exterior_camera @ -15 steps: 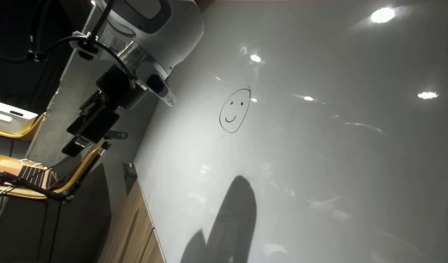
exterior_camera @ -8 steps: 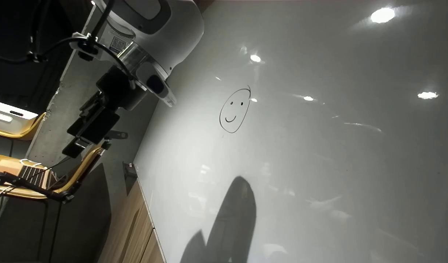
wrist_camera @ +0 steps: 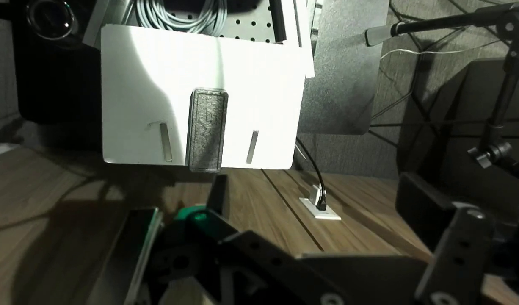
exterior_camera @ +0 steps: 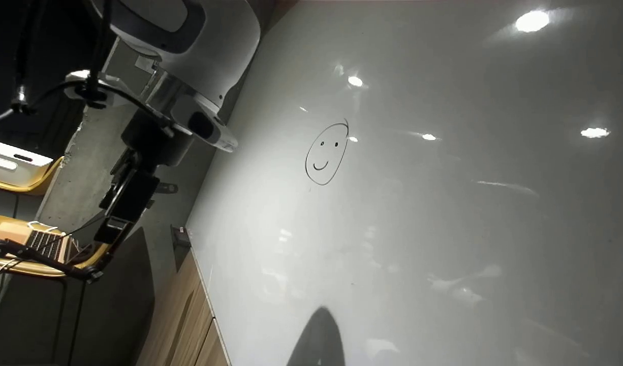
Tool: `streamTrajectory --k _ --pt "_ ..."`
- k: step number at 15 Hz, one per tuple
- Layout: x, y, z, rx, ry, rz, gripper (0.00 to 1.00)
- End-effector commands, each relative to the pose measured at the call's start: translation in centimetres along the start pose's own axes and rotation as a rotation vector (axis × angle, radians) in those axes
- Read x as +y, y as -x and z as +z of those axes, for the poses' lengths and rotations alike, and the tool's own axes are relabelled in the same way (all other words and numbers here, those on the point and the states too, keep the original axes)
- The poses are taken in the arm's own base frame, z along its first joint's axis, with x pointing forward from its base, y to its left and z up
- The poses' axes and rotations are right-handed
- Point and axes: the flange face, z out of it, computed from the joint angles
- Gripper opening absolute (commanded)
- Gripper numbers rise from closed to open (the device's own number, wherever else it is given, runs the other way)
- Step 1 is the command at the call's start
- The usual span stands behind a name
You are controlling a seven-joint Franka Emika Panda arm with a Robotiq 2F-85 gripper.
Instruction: Use the duster to erase the drawing on the whiteboard
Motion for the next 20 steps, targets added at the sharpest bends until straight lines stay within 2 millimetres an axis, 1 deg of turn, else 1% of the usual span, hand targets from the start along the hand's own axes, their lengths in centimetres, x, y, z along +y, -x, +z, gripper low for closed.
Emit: streamTrajectory --k 1,3,6,7,8,10,12,15,16,18,20 --pt "-0.3 1.1 3.0 0.082 0.017 -0.002 1.00" --pt "-0.5 0.2 5.2 0.115 0.054 -0.015 1.00" --pt "-0.9 -1.7 8.9 0.156 0.114 -0.029 1.00" --pt "-0.8 -3.4 9.1 0.163 0.132 -0.028 1.00" --pt "-0.6 -3.8 10.4 0.172 0.149 -0.024 1.00" --pt "0.3 -4.9 12.2 0.180 0.182 -0.015 1.00" --pt "1.6 -5.9 14.1 0.166 0.208 0.011 1.00" --pt "3.5 -6.5 16.7 0.117 0.238 0.060 1.00" --pt "4.2 -6.4 17.3 0.092 0.240 0.082 1.00" --pt "4.5 -6.1 18.4 0.044 0.226 0.115 1.00" --pt "4.0 -5.8 19.1 0.000 0.194 0.121 1.00"
